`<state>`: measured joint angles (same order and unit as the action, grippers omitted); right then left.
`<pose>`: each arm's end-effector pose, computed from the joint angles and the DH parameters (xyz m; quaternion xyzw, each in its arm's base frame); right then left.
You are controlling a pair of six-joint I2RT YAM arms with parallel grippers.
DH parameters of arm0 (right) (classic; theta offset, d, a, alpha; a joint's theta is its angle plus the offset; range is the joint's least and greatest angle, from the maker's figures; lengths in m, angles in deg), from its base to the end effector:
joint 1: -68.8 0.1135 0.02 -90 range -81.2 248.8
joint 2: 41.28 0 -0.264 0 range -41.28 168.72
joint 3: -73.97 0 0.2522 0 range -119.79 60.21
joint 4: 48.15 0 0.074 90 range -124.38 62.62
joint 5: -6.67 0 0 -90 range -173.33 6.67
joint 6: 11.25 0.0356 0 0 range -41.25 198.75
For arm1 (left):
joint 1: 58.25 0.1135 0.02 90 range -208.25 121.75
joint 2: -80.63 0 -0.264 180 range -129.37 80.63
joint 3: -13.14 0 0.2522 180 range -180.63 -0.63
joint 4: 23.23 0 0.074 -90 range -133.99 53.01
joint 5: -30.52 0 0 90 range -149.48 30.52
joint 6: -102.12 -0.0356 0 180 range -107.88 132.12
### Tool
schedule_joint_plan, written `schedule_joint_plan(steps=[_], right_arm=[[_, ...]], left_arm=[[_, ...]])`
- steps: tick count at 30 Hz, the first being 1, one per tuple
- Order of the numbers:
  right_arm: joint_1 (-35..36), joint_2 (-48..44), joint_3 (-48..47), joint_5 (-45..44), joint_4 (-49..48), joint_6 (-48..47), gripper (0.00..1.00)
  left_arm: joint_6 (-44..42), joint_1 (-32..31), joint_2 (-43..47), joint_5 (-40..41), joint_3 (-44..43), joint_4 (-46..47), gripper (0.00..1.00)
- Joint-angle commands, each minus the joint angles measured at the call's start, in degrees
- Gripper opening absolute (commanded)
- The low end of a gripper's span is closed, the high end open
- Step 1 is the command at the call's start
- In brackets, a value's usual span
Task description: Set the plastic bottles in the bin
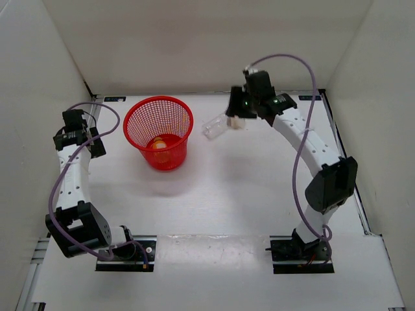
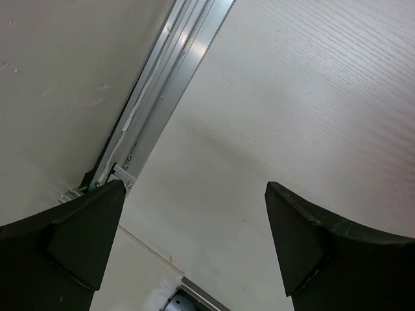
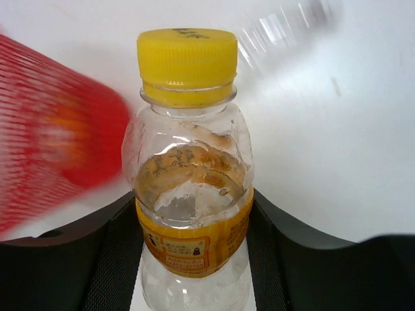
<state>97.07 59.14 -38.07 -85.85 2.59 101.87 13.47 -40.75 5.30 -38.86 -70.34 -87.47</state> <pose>0.3528 0.1880 0.3548 -0.0311 0.9023 0.1683 0.3956 0.2467 0.0909 0.3156 -0.2056 0.9198 0.2098 0.2600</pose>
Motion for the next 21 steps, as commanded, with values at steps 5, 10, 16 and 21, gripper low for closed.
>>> schedule_joint_plan(steps=[5, 10, 16, 21], right_arm=[[7.6, 11.1, -24.0, 14.9, -14.4, 1.0, 0.32], [11.9, 20.4, -32.8, 25.1, -13.0, 3.0, 0.55], [16.8, 21.9, -33.5, 24.2, -12.3, -1.8, 0.90], [16.8, 17.1, -35.2, 14.9, -11.7, 0.2, 0.99]], left_arm=[[1.1, -0.1, -1.1, 1.1, -1.2, 1.3, 1.00], [1.1, -0.1, -0.5, 0.5, 0.0, 1.9, 1.00], [1.1, -0.1, -0.5, -0.8, 0.5, 1.9, 1.00], [0.6, -0.1, -0.5, -2.6, 1.1, 1.9, 1.00]])
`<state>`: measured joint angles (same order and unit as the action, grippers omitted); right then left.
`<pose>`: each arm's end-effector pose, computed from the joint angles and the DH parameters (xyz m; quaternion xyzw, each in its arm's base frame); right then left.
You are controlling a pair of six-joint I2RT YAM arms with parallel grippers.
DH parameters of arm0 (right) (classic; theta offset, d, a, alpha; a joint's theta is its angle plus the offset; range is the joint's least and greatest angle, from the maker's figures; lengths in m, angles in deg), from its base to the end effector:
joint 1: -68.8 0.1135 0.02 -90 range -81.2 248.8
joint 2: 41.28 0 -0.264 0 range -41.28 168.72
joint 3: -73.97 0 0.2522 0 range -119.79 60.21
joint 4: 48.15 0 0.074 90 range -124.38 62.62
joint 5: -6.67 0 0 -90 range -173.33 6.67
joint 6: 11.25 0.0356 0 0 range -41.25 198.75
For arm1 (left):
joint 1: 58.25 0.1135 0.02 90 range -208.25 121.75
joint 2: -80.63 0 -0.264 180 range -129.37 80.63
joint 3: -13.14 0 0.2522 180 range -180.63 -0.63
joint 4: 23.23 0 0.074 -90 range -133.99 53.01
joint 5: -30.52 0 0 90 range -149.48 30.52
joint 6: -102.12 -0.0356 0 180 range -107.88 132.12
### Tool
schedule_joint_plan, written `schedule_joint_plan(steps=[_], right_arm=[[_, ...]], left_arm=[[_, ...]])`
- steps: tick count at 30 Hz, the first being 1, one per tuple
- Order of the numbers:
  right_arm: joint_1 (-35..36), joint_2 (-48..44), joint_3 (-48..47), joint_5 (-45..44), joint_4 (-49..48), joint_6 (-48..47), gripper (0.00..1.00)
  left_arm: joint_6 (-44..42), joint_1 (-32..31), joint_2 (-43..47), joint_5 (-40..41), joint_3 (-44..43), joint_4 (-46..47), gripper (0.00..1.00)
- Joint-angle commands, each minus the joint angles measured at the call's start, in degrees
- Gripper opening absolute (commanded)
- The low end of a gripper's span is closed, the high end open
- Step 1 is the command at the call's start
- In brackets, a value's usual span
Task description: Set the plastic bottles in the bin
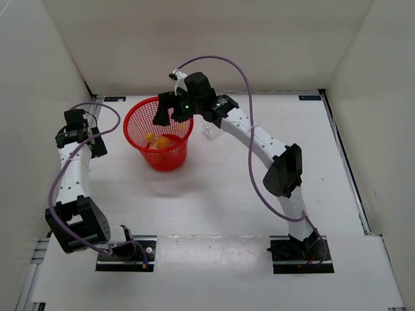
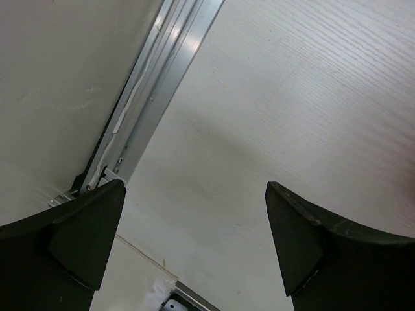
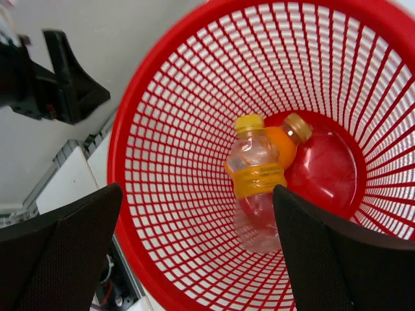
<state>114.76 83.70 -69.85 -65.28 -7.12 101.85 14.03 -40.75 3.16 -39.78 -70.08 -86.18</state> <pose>0.3465 0.3742 0.3705 -0.2482 0.7861 0.4195 0.3801 0.2557 0.0932 0.3061 -0.2069 0.9235 0.2003 0.2534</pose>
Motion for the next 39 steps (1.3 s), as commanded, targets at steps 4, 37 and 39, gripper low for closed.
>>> schedule_joint_plan(steps=[4, 37, 39], right_arm=[[-1.5, -13.3, -2.1, -16.7, -3.3, 4.3, 0.99], [-20.1, 13.8, -0.4, -29.8, 19.3, 50.4, 0.99], [-20.1, 15.1, -1.0, -29.2, 17.9, 50.4, 0.99]], left_arm=[[0.0, -0.1, 2.1, -3.0, 0.8, 0.6, 1.00], [-0.5, -0.1, 3.7, -5.1, 3.4, 1.1, 1.00], [-0.5, -0.1, 4.3, -5.1, 3.4, 1.1, 1.00]])
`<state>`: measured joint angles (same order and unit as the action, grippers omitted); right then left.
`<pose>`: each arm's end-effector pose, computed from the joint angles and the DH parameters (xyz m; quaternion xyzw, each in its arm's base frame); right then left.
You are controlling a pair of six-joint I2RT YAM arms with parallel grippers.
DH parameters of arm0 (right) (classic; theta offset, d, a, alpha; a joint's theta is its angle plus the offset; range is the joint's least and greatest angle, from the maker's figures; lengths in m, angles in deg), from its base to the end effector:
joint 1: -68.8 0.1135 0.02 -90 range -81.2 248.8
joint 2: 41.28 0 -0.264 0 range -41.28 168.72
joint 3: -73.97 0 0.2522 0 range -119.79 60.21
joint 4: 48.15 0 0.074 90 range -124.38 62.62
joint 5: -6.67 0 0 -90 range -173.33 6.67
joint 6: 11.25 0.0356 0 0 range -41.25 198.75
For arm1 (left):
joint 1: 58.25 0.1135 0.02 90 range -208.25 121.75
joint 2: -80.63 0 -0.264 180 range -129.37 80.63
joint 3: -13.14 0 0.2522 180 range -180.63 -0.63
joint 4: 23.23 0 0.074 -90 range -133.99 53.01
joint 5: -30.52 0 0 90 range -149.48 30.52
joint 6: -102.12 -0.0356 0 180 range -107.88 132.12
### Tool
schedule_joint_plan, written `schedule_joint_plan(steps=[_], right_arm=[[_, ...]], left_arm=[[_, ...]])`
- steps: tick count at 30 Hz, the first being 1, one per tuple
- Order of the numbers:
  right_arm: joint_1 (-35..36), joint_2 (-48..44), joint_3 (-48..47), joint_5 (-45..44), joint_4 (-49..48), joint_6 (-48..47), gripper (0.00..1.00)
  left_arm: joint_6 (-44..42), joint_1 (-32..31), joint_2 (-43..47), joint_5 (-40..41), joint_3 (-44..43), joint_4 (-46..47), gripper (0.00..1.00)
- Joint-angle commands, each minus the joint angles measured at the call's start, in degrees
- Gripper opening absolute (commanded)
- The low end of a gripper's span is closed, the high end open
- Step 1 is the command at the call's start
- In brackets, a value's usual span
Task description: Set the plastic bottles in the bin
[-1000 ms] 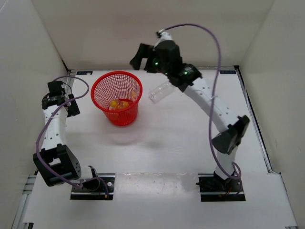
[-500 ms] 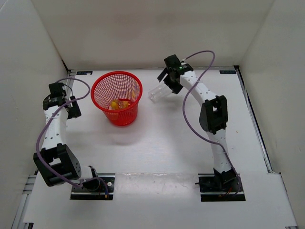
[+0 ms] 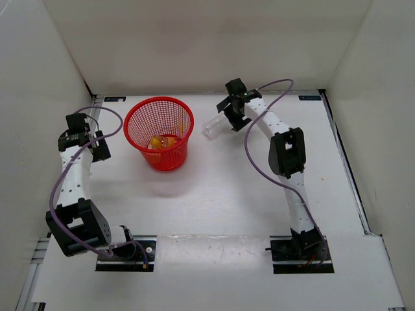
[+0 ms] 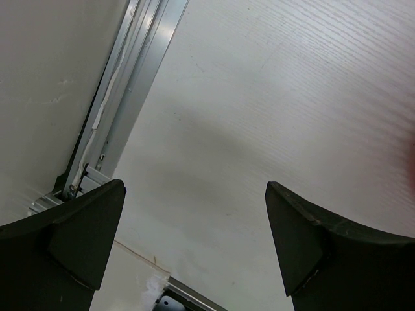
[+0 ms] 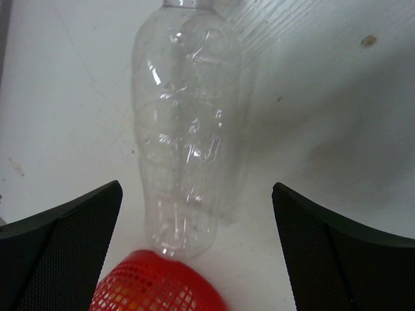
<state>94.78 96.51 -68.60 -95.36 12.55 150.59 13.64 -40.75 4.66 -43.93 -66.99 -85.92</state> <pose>0.4778 0.2246 0.2218 0.3987 0.8637 0.1538 0.2670 0.2490 0.0885 0.2956 -0.1937 0.9345 0.1663 0.2480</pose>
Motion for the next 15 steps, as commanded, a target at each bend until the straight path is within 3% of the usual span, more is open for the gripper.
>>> schedule_joint_plan(steps=[1, 7, 10, 14, 15], right_arm=[[-0.1, 2.3, -2.2, 0.9, -2.7, 1.6, 0.99], [-1.3, 7.0, -5.8, 4.6, -4.6, 6.8, 0.99], [-1.3, 7.0, -4.4, 6.1, -4.6, 7.5, 0.90], [-1.3, 5.5, -1.3, 6.1, -4.6, 4.8, 0.63], [-1.3, 5.5, -0.6, 5.6, -4.6, 3.5, 0.39]], left_arm=[[-0.1, -0.1, 2.8, -1.0, 0.4, 0.9, 1.00], [-0.1, 0.4, 2.8, -1.0, 0.9, 0.9, 1.00], [-0.1, 0.4, 2.8, -0.4, 0.9, 0.9, 1.00], [-0.1, 1.7, 2.8, -0.4, 0.9, 0.9, 1.00], [-0.1, 1.7, 2.8, -0.4, 0.9, 0.9, 1.00]])
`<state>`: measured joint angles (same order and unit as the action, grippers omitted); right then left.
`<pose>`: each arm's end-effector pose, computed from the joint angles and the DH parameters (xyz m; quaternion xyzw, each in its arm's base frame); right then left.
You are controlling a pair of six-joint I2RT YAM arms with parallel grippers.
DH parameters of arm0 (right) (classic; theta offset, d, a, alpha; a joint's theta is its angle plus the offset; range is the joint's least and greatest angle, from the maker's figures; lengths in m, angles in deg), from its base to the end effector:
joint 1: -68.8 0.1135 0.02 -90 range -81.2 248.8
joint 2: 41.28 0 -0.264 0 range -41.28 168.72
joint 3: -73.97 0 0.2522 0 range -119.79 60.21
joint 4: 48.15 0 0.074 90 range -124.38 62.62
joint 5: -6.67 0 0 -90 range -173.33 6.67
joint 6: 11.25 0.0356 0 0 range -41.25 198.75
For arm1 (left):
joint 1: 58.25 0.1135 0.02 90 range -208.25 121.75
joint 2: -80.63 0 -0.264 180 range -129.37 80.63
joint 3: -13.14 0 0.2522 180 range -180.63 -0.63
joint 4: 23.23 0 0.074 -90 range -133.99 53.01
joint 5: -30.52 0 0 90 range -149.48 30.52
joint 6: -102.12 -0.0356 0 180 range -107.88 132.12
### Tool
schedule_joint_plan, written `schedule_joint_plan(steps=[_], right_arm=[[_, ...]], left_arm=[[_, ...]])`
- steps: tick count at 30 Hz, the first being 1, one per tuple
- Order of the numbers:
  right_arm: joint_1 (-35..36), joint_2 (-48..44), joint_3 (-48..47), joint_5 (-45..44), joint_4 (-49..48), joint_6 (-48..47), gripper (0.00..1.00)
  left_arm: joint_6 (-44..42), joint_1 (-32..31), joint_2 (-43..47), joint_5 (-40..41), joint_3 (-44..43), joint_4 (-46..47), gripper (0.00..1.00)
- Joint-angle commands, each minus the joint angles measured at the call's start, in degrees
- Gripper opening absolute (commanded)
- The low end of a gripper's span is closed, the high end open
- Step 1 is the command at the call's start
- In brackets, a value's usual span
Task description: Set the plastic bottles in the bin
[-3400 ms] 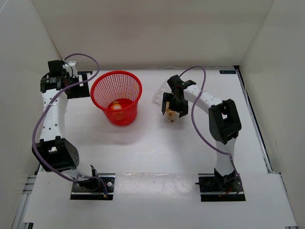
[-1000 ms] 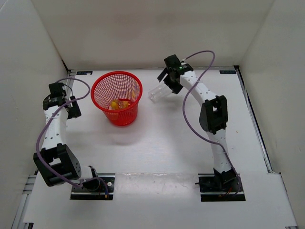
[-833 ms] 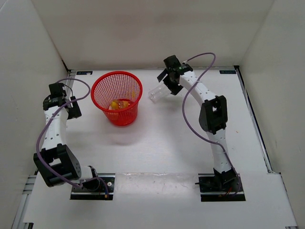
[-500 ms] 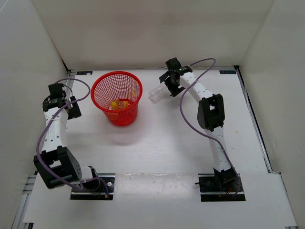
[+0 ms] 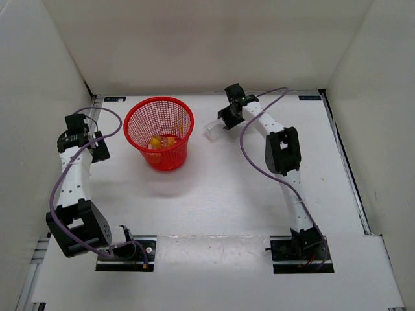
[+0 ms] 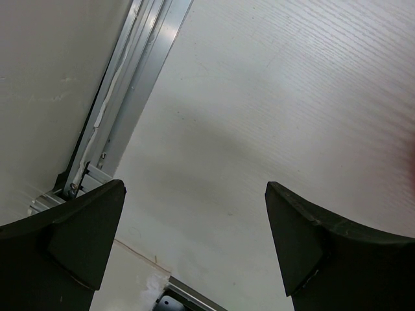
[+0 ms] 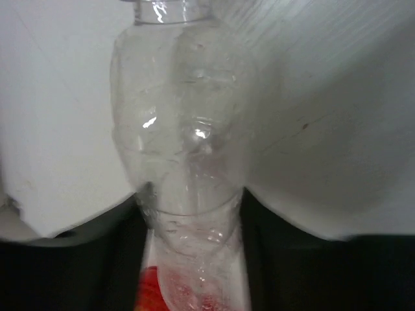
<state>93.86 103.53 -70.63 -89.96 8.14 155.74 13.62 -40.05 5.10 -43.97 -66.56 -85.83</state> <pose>0.4984 0.2285 0.1735 0.4335 0.8522 0.1888 0.2240 0.2462 0.0910 0.2952 -0.1993 0.9332 0.1676 0.2478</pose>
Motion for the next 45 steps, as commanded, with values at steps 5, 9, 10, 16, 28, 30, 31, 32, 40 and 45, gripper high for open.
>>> schedule_joint_plan(steps=[5, 9, 10, 16, 28, 30, 31, 32, 40, 45], right_arm=[[-1.0, -7.2, 5.1, -1.3, -2.3, -10.4, 0.14], [-1.5, -11.8, 6.1, 1.0, -5.5, -18.4, 0.08], [-1.5, -14.6, 6.1, 1.9, -8.5, -20.9, 0.07], [4.0, -28.6, 6.1, 4.3, -24.9, -41.2, 0.04], [21.4, -29.8, 13.8, 15.3, -35.8, -55.3, 0.04], [22.6, -29.8, 17.5, 15.9, -35.8, -57.3, 0.15], [22.6, -29.8, 18.8, 16.6, -35.8, -59.3, 0.22], [22.6, -29.8, 19.9, 17.2, -35.8, -60.2, 0.28], [23.7, -29.8, 22.0, 17.8, -36.0, -64.2, 0.66], [25.0, -30.3, 18.1, 15.6, -35.0, -66.6, 1.00]], left_arm=[[-0.1, 2.9, 1.8, -2.2, 0.5, 0.8, 1.00], [-0.1, 2.9, 1.3, -2.2, -0.1, 0.8, 1.00], [-0.1, 2.9, 1.3, -2.2, -0.1, 0.8, 1.00], [-0.6, 2.9, 0.1, -2.8, -1.2, 0.8, 1.00], [-0.6, 2.9, -0.5, -3.4, -2.3, 0.8, 1.00], [-0.6, 2.9, 0.0, -3.9, -2.3, 0.8, 1.00], [-0.6, 2.9, 0.0, -3.9, -2.3, 0.8, 1.00], [-0.6, 2.9, 0.0, -4.4, -2.3, 0.8, 1.00], [-1.1, 2.9, 0.0, -6.3, -2.3, 0.8, 1.00], [-1.1, 2.9, 0.0, -8.3, -1.7, 0.8, 1.00]])
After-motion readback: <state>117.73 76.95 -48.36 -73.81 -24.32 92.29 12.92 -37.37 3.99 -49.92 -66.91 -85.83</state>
